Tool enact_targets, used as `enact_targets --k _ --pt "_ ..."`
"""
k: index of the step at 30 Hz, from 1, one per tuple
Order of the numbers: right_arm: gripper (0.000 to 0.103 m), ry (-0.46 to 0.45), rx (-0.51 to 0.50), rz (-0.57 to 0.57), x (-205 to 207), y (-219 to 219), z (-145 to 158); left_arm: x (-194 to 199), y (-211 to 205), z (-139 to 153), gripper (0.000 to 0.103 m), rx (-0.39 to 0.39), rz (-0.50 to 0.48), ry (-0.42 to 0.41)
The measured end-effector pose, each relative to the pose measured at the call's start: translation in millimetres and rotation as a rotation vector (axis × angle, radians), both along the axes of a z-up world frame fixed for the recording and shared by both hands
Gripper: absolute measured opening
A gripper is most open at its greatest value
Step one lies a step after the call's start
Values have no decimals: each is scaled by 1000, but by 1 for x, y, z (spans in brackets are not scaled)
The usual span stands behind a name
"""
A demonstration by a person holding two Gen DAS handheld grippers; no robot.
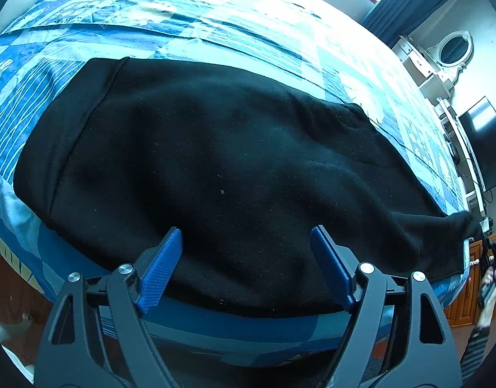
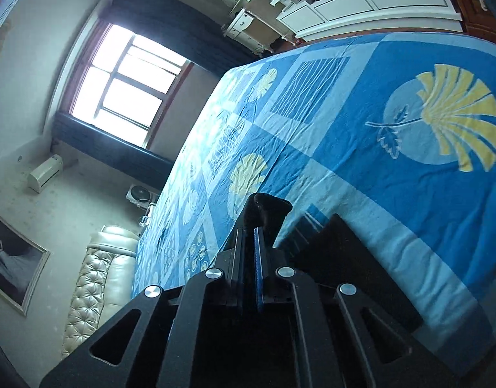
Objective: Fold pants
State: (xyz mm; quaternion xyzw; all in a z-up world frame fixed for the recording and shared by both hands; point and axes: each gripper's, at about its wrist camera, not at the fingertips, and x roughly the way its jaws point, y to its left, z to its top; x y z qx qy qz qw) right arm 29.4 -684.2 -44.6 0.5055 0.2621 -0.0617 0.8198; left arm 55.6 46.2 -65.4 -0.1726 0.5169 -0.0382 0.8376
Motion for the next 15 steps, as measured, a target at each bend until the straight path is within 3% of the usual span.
enact_targets --k 2,6,10,11,12,13,15 --pt "0 42 0 -41 -18 -10 -12 0 0 0 80 2 -1 -1" --pt "0 128 75 -86 -36 -25 -62 0 0 0 80 8 -2 -3" --pt "3 113 172 -55 -41 1 -80 -1 -1 1 80 7 -1 -3" --pt "7 116 187 -50 -39 10 -84 -1 -1 1 80 7 0 -4" --pt "27 112 200 -58 -39 17 -88 -1 -1 1 80 8 1 -5" --pt "37 94 218 -78 -39 22 -92 -1 -1 1 80 10 2 -5" --pt "43 62 242 -130 -40 25 -94 0 -2 1 80 18 0 -5"
